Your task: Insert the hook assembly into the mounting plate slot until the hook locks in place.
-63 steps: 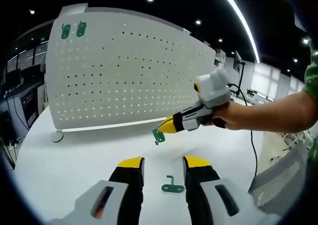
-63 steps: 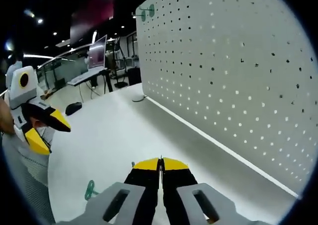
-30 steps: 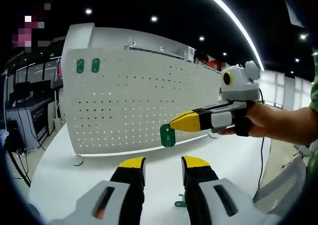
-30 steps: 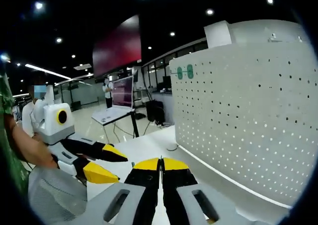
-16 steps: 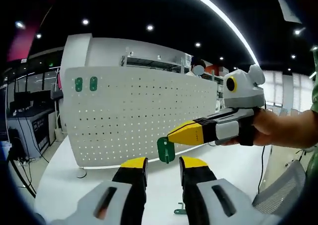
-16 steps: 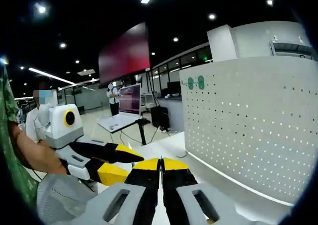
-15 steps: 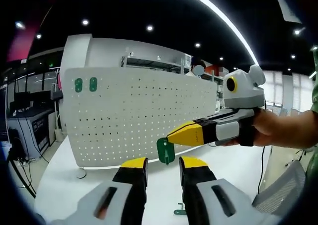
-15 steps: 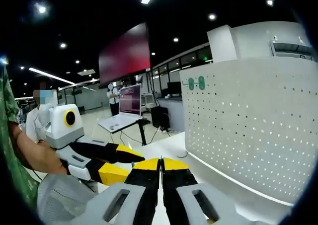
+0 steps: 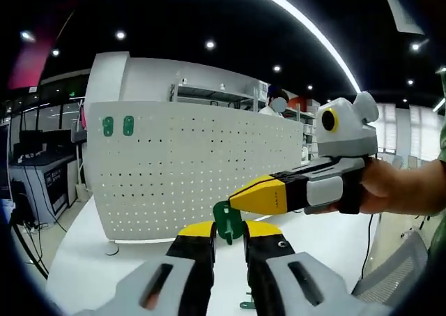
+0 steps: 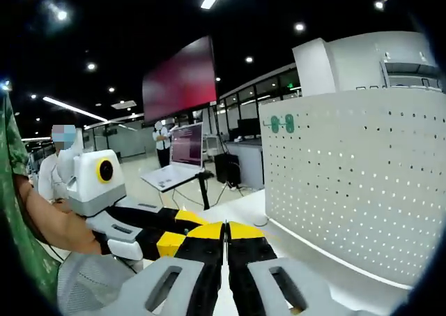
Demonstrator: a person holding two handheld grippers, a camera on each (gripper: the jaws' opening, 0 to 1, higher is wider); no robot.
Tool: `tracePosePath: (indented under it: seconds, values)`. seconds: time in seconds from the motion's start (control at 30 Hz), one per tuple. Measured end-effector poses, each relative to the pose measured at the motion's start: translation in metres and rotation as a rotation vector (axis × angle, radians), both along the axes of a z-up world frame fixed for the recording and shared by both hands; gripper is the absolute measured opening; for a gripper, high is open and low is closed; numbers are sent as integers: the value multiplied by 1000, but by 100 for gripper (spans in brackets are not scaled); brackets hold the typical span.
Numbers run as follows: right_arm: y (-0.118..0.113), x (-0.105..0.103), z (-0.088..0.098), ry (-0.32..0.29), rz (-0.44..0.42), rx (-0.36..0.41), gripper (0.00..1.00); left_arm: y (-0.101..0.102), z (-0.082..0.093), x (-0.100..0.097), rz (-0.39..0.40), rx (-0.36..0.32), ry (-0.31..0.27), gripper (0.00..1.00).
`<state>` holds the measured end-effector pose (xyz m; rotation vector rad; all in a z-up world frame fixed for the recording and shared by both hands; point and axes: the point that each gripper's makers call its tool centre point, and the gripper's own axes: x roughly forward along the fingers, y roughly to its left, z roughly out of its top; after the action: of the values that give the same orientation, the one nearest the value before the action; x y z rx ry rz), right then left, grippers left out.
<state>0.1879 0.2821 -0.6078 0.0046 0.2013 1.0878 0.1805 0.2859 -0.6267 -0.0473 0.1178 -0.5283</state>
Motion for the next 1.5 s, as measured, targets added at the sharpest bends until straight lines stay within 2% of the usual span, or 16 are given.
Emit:
tracePosePath:
  seconds: [0.3,0.63,1.0,1.2,1.5]
  values:
    - [0,-3,2,-2,2,6,0,-2,3,0,1,0,-12,4]
    - [-1,-7,1,2,4,7,0,-1,2,-3,8,16,-15,4]
    - [-1,-9,-3,-29,14,-44,0,1,1,-5,20,84,-38,3]
    - [-1,-9,-8,0,17,-48,1,1,3,-4,20,91,-48,3]
    - [0,-8,-7,11,15,-21,0,2,3,-3,24,99,-56,4]
